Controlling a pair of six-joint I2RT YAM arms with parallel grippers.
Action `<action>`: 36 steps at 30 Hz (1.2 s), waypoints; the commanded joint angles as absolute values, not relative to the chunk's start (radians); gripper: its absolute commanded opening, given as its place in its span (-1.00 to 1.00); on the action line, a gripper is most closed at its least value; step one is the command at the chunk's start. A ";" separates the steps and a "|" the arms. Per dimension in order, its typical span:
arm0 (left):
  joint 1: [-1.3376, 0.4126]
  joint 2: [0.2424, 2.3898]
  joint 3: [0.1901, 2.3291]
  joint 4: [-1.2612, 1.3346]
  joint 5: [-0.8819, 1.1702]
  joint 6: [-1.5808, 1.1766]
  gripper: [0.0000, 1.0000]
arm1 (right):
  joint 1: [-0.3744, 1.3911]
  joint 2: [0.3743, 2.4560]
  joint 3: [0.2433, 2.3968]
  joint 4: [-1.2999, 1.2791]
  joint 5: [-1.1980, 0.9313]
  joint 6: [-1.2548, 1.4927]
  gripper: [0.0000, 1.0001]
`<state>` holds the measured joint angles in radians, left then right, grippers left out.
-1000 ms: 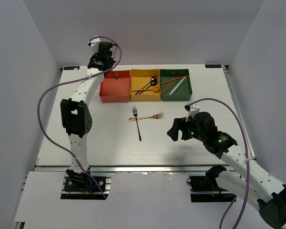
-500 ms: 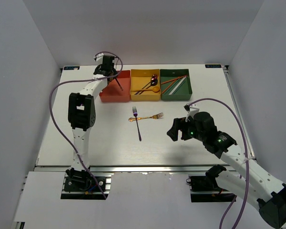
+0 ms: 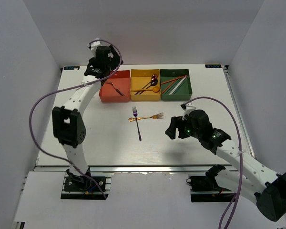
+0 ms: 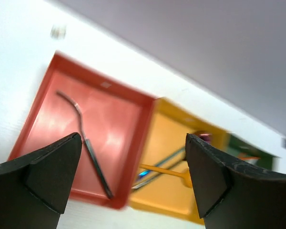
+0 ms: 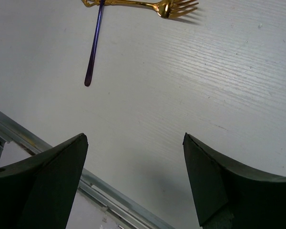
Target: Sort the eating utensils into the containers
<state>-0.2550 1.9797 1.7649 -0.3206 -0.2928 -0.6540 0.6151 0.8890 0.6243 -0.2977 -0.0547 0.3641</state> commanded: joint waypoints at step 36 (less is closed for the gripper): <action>-0.433 0.626 0.723 -0.480 -0.406 -0.459 0.96 | 0.966 2.134 1.439 -0.376 0.414 0.613 -0.77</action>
<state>-0.4320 0.6537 0.7116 -0.4847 -0.4038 -0.4702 0.9516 2.1098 1.4864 -0.3035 0.4076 0.5667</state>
